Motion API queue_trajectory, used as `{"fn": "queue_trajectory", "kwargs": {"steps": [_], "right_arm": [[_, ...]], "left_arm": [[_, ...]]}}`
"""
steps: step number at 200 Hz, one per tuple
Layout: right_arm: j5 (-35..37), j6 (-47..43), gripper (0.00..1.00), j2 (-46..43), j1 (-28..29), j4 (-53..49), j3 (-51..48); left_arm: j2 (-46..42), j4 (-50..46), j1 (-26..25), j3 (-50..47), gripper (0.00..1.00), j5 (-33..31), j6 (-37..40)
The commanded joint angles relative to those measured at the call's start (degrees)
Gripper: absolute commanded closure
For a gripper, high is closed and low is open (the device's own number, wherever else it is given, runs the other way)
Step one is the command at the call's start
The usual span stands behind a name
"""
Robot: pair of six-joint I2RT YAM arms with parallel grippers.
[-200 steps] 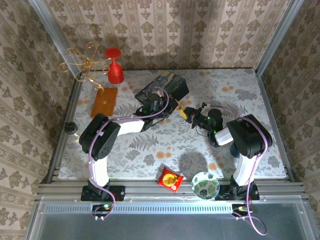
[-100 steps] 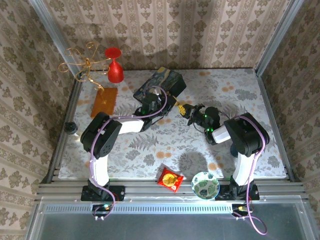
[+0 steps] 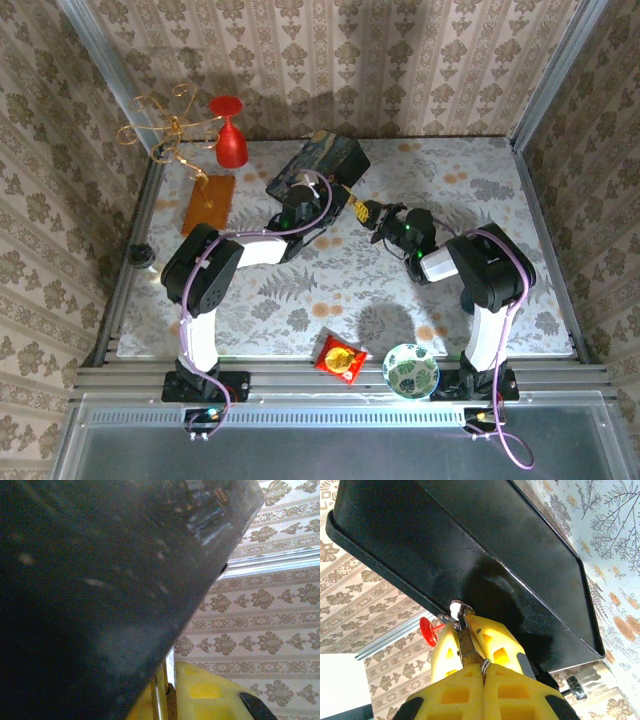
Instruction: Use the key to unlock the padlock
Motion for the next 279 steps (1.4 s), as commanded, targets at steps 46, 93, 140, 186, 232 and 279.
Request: {"fn": "queue_trajectory", "kwargs": {"steps": [46, 93, 140, 186, 232, 279], "right_arm": [[0.7, 6.4, 0.59, 1.8, 0.7, 2.2, 3.7], [-1.3, 0.9, 0.45, 2.5, 0.6, 2.2, -3.5], [-2.0, -7.8, 0.38, -1.5, -1.0, 0.5, -10.0], [-3.4, -20.9, 0.34, -8.2, -1.7, -13.8, -11.4], [3.4, -50.5, 0.45, -26.6, -1.0, -52.9, -5.3], [18.3, -87.3, 0.49, -40.2, 5.2, -75.5, 0.2]], "left_arm": [[-0.8, 3.0, -2.4, -1.3, 1.00, 7.5, -0.8], [-1.2, 1.0, -1.7, -1.9, 1.00, 6.4, -0.6], [-1.2, -1.8, -1.4, -2.2, 1.00, 6.3, 0.2], [-1.8, -5.0, -1.2, -2.2, 1.00, 6.8, 1.0], [-2.9, -10.7, -1.0, -0.9, 1.00, 8.0, 2.6], [-3.8, -17.4, -1.1, 1.8, 1.00, 10.4, 4.0]]}}
